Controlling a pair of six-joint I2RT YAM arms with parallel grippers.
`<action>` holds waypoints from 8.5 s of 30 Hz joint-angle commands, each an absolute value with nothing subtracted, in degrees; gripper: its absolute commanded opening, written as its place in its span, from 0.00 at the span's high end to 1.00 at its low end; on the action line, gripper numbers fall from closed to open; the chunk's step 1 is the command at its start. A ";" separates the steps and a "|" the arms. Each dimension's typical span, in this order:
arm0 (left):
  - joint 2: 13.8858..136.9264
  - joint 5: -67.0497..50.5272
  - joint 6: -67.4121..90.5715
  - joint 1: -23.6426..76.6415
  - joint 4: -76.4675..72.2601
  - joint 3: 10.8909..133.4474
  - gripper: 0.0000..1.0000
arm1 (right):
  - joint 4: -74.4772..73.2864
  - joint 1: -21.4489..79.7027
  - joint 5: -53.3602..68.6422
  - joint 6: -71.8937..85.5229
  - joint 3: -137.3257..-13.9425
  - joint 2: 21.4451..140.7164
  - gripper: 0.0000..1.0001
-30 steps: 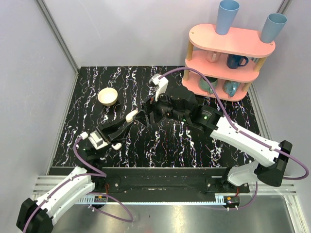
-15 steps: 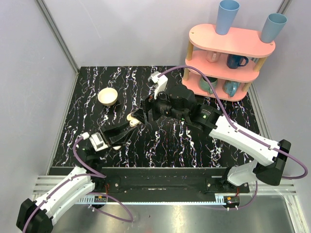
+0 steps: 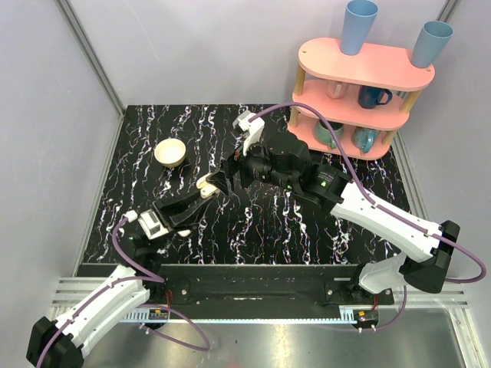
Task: Insert the wireless bluetooth earbuds into the charging case
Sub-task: Pick up the left earbud from the center of the board, then insert the left earbud into the left side groove of the charging case.
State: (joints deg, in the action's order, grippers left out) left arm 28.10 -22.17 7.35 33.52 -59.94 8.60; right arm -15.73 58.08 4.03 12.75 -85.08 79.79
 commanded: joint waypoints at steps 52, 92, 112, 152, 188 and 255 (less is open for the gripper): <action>0.26 -8.61 -1.93 33.84 -27.60 13.80 1.00 | -16.52 48.25 2.03 31.29 -104.41 130.86 0.38; -2.37 -8.00 -1.05 33.84 -28.65 12.66 1.00 | -30.06 53.35 -11.61 26.81 -117.33 140.27 0.52; -2.29 -7.73 -0.97 33.75 -29.00 12.48 1.00 | -31.29 53.26 -9.93 26.54 -119.09 141.50 0.62; -1.32 -5.89 -1.14 33.75 -29.26 12.83 1.00 | -6.88 53.35 -23.19 24.87 -87.48 106.89 0.90; 18.10 -8.88 5.63 33.84 -50.27 12.66 1.00 | 55.72 71.36 -20.31 -7.47 -59.85 77.42 0.89; 20.39 -9.84 6.15 33.75 -65.30 9.49 1.00 | 52.29 75.67 -11.69 -11.51 -65.74 85.96 0.90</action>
State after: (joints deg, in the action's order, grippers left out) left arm 20.99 -10.02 5.30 33.69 -60.95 8.82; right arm 50.68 75.29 -10.90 -10.52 -64.20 86.04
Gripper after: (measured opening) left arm 0.318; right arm 0.240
